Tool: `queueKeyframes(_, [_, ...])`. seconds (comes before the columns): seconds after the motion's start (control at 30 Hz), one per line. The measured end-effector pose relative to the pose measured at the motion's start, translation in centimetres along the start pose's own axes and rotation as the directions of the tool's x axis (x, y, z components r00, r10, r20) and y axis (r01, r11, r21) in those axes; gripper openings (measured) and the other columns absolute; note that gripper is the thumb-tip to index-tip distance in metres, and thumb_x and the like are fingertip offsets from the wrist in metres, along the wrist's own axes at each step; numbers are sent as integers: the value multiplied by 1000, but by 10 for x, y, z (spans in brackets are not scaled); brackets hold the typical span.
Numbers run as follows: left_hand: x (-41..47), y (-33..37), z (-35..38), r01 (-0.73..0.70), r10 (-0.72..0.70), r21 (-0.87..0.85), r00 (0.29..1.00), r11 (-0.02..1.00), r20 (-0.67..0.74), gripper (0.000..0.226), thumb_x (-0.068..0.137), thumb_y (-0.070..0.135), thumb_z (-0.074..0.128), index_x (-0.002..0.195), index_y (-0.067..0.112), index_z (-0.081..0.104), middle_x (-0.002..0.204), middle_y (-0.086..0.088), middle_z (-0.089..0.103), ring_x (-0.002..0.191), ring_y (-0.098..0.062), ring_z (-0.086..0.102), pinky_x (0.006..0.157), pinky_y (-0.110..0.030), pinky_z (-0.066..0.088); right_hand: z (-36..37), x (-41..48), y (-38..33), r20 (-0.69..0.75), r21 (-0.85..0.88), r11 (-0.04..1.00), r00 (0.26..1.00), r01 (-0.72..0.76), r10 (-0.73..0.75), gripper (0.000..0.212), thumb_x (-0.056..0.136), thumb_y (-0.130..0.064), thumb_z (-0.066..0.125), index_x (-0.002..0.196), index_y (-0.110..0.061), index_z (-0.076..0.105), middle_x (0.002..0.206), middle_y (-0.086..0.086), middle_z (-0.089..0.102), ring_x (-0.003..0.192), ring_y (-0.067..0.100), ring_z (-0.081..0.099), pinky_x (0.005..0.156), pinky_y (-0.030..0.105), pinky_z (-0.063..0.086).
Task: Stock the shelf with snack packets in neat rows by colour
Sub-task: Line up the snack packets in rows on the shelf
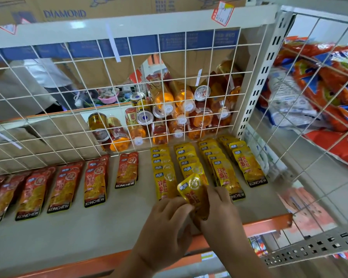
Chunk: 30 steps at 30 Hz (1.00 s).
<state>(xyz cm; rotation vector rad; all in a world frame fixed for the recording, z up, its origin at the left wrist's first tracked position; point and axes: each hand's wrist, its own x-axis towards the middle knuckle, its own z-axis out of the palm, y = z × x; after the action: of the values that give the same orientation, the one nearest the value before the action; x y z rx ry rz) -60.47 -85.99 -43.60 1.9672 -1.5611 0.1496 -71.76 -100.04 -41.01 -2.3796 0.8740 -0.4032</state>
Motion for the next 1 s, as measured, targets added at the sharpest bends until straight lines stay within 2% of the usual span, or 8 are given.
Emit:
queueKeyframes(0.13, [4,1,-1,-11,10,86,1000,996,15,56,79,32,74,132,23,59,137,3,59,120,-24,58,97,-41,46,-5,9,7,-88,-3,1000,996,-29,29,76,77,-46,77,142,-19,47,131,-1,46,117,23,51,93,34,47])
queueKeyframes(0.27, [7,-1,4,87,-80,203,996,975,-44,54,84,42,65,134,26,57,140,-4,59,125,-32,57,97,-50,45,-33,36,44,-257,5,986,953,-167,162,77,79,-41,79,143,-11,49,132,11,48,123,32,48,102,41,43])
queueKeyframes(0.37, [7,-4,6,141,-131,240,990,961,-54,55,84,45,63,135,26,56,141,-8,59,127,-36,57,96,-54,44,-56,55,74,-273,-6,959,923,-283,271,76,83,-44,75,146,-15,43,131,11,48,123,33,47,101,45,44])
queueKeyframes(0.5, [7,-4,7,149,-139,250,989,957,-55,55,83,45,62,134,27,55,141,-7,59,126,-35,57,96,-54,45,-60,62,94,-309,-52,955,914,-293,264,63,81,-41,73,136,-17,52,124,12,53,114,38,52,94,50,49])
queueKeyframes(0.6, [7,-3,7,160,-152,253,987,954,-52,55,83,45,62,134,26,58,141,-7,59,126,-35,57,96,-54,45,-59,64,99,-325,-88,950,911,-298,255,57,80,-40,73,129,-16,59,121,12,57,110,37,54,90,48,50])
queueKeyframes(0.77, [11,-1,5,224,-215,271,975,936,-61,55,83,47,58,131,21,65,138,-5,59,126,-35,55,96,-51,43,-56,70,101,-306,-116,940,912,-321,273,55,82,-36,73,130,-14,61,125,13,58,112,38,56,90,44,50])
queueKeyframes(1.0, [11,1,2,272,-271,282,962,920,-46,57,85,50,56,134,22,62,138,-3,57,127,-31,52,97,-49,40,-54,71,102,-311,-135,938,912,-320,267,55,86,-38,69,134,-15,58,127,11,58,113,35,55,88,41,48])
